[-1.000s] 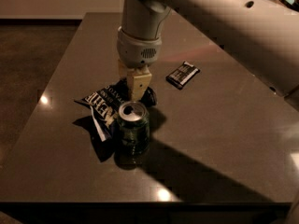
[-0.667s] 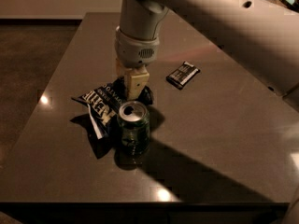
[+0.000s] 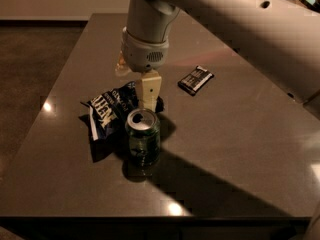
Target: Move blue chip bag near green can
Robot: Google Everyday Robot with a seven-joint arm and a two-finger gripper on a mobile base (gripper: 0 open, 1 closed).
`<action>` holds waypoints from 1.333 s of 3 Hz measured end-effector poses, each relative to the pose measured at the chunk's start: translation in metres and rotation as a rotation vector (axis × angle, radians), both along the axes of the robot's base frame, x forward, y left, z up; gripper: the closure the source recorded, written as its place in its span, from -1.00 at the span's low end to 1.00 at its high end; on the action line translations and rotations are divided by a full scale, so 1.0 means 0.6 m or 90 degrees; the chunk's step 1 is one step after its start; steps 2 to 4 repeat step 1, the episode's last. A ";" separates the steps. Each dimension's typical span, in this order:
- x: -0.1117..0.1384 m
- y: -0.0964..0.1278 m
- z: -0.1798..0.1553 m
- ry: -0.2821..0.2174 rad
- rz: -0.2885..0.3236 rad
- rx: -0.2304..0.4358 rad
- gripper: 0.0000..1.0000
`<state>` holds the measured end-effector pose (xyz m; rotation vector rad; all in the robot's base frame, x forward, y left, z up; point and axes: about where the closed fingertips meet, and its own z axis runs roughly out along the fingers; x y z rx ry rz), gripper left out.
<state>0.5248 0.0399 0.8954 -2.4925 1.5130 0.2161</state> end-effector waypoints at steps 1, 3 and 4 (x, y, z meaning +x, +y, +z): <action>0.000 0.000 0.000 0.000 0.000 0.000 -1.00; 0.000 0.000 0.000 0.000 0.000 0.000 -1.00; 0.000 0.000 0.000 0.000 0.000 0.000 -1.00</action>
Offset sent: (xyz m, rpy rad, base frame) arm 0.0000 0.0000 0.0000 0.0000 0.0000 0.0000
